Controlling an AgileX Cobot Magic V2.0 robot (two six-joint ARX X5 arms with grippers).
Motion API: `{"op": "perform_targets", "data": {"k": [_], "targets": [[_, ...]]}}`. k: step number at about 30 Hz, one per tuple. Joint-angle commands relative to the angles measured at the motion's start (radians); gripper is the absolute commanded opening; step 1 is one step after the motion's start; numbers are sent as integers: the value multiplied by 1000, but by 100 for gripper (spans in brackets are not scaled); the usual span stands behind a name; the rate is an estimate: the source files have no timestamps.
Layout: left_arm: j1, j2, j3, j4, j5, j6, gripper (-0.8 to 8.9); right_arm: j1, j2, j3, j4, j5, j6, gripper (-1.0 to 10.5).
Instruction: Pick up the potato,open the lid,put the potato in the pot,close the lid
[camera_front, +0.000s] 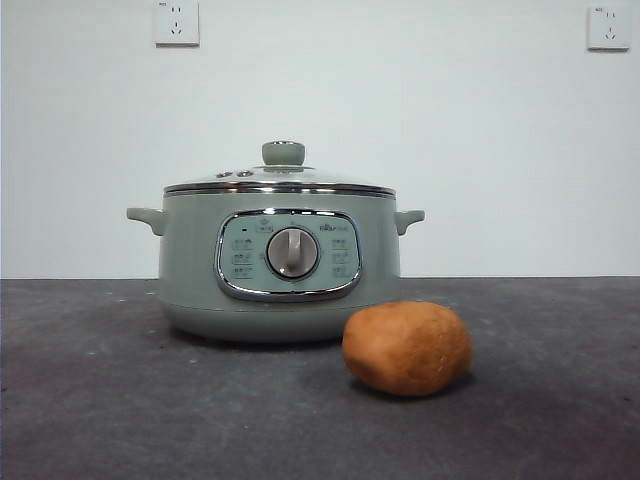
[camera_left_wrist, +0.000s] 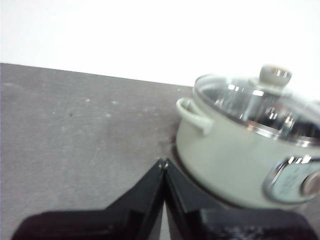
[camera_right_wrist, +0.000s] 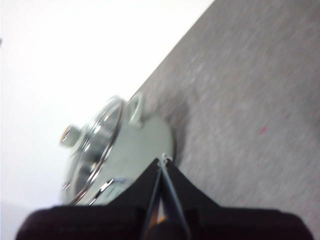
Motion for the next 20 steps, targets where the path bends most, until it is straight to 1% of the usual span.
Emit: {"op": "perform_targets", "data": {"k": [1, 3, 5, 6, 9, 11, 14, 17, 20], "targets": [[-2, 35, 45, -13, 40, -80, -6, 0, 57, 76, -78, -70, 26, -8], [-2, 79, 90, -45, 78, -82, -6, 0, 119, 138, -159, -134, 13, -7], [-2, 121, 132, -81, 106, -82, -6, 0, 180, 191, -231, -170, -15, 0], [-2, 148, 160, -105, 124, -82, -6, 1, 222, 226, -278, -179, -38, 1], [-2, 217, 225, -159, 130, -79, -6, 2, 323, 314, -377, -184, -104, 7], [-2, 259, 262, -174, 140, -67, -6, 2, 382, 366, -409, -185, -134, 7], [-2, 316, 303, -172, 152, -61, -6, 4, 472, 435, -420, -204, -135, 8], [-2, 365, 329, -172, 160, -61, -6, 31, 572, 499, -443, -229, -130, 12], [-2, 407, 345, -172, 178, -62, -6, 87, 671, 565, -481, -213, -130, 92]]}}
